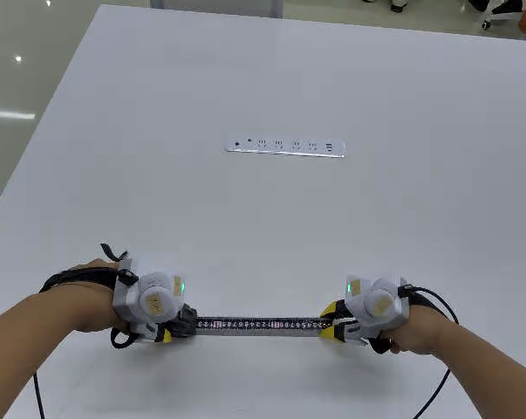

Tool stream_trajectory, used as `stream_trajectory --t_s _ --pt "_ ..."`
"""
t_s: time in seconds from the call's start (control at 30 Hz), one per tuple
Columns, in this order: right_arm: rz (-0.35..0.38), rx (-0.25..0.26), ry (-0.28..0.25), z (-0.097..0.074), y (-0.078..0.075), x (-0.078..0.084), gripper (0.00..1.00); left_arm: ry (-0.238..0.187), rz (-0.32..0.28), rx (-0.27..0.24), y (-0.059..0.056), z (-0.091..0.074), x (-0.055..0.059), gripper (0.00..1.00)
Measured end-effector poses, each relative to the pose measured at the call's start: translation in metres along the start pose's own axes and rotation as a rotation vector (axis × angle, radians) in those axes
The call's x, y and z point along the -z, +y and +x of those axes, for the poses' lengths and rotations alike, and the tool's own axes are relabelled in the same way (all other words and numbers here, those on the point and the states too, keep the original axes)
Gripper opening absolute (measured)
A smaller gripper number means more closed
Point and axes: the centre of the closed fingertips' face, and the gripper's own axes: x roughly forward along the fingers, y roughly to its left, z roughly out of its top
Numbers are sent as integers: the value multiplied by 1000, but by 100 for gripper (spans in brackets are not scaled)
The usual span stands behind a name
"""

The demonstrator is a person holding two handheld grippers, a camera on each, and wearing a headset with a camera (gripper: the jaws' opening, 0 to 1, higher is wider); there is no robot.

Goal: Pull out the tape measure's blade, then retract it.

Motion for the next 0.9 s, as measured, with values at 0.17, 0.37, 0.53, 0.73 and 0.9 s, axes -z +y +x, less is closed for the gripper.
stream_trajectory --t_s 0.17,0.37,0.53,0.73,0.9 --pt "13 -3 -4 0 0 0 14 -3 3 -3 0 0 0 35" --pt "22 -4 -1 -1 1 -1 14 -18 4 -10 1 1 0 35" --pt "29 -9 13 -1 3 -1 15 -59 -27 -30 3 2 -3 36" --pt "-6 -13 41 0 4 -2 15 -66 -2 -40 2 2 -4 36" --pt "14 1 40 0 3 -2 16 -101 -65 -74 6 0 -3 37"
